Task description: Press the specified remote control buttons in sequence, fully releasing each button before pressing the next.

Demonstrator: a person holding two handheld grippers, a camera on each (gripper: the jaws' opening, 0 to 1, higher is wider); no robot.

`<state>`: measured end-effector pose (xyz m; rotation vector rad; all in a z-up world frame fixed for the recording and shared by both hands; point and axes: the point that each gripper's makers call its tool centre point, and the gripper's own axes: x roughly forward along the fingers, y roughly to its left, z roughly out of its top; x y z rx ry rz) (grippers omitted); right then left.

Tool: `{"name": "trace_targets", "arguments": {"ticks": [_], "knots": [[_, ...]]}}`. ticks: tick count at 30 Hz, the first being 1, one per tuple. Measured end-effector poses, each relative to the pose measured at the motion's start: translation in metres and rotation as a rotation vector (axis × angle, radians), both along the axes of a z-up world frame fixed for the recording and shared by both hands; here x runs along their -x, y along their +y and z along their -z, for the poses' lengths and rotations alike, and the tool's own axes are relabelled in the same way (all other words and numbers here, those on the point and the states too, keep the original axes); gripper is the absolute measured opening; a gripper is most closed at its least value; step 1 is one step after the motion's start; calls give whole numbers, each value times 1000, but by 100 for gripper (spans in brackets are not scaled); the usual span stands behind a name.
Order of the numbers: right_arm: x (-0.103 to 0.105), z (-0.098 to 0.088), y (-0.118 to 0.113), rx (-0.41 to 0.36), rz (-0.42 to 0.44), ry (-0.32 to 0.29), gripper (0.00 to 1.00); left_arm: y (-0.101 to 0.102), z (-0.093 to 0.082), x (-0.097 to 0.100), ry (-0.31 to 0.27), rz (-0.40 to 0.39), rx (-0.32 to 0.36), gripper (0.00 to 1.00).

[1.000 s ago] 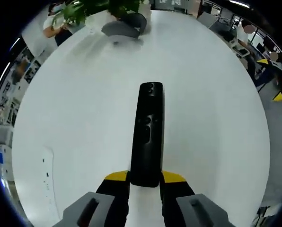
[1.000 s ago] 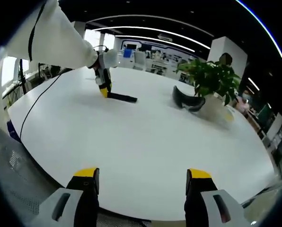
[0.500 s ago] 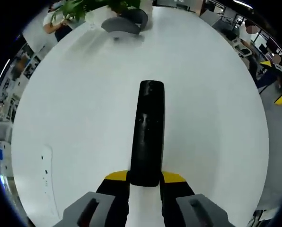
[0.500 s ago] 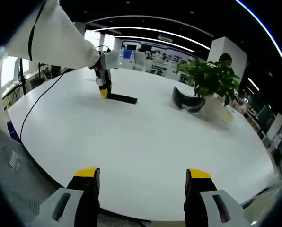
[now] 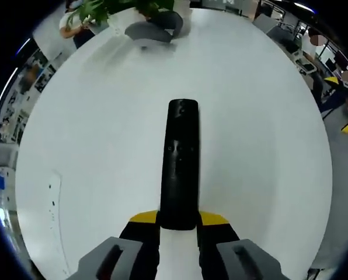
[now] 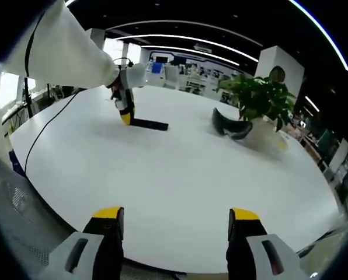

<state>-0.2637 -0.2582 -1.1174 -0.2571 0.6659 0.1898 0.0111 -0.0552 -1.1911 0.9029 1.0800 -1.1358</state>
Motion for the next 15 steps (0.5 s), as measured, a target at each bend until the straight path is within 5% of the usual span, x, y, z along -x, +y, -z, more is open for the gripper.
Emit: {"name": "trace_targets", "arguments": {"ticks": [15], "knots": [[0, 0, 0, 0, -3, 4, 68, 1, 3, 28, 11, 63, -82, 23]]}}
